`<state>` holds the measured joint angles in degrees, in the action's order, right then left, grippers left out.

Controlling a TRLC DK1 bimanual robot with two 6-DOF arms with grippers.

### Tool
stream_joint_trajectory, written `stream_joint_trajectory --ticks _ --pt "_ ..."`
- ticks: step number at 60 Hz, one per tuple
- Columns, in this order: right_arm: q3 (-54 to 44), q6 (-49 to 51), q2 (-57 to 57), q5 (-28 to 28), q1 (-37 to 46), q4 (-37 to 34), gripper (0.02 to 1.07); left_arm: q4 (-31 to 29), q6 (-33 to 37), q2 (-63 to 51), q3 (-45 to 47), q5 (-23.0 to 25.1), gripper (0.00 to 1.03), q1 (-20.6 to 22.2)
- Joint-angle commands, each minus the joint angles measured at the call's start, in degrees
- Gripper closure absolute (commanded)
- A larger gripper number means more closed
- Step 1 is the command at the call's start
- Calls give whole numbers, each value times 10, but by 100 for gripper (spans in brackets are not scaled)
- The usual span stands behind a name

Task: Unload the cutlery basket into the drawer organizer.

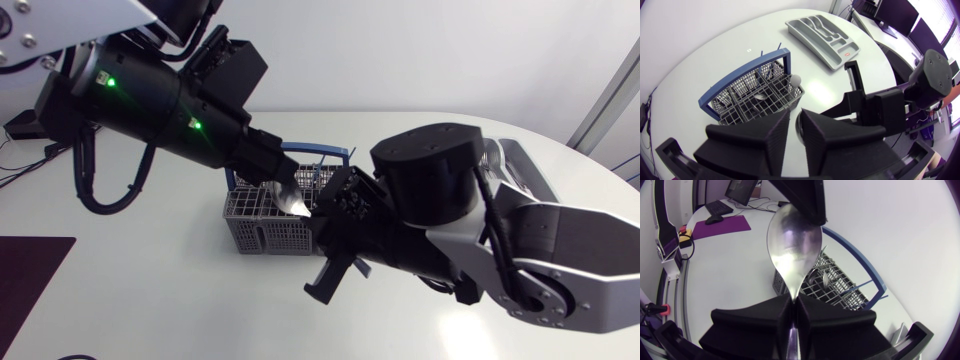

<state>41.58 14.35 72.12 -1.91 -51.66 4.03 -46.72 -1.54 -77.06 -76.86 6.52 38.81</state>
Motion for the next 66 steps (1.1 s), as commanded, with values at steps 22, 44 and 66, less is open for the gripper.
stream_joint_trajectory --ticks 22,44,66 --pt "-12 2 -15 12 4 -46 97 5 -10 3 -29 6 28 -22" --pt "-46 4 -70 6 27 -84 97 5 -9 23 -29 6 26 -36" --pt "-70 29 -114 6 121 -128 97 5 -7 48 -33 2 23 -67"
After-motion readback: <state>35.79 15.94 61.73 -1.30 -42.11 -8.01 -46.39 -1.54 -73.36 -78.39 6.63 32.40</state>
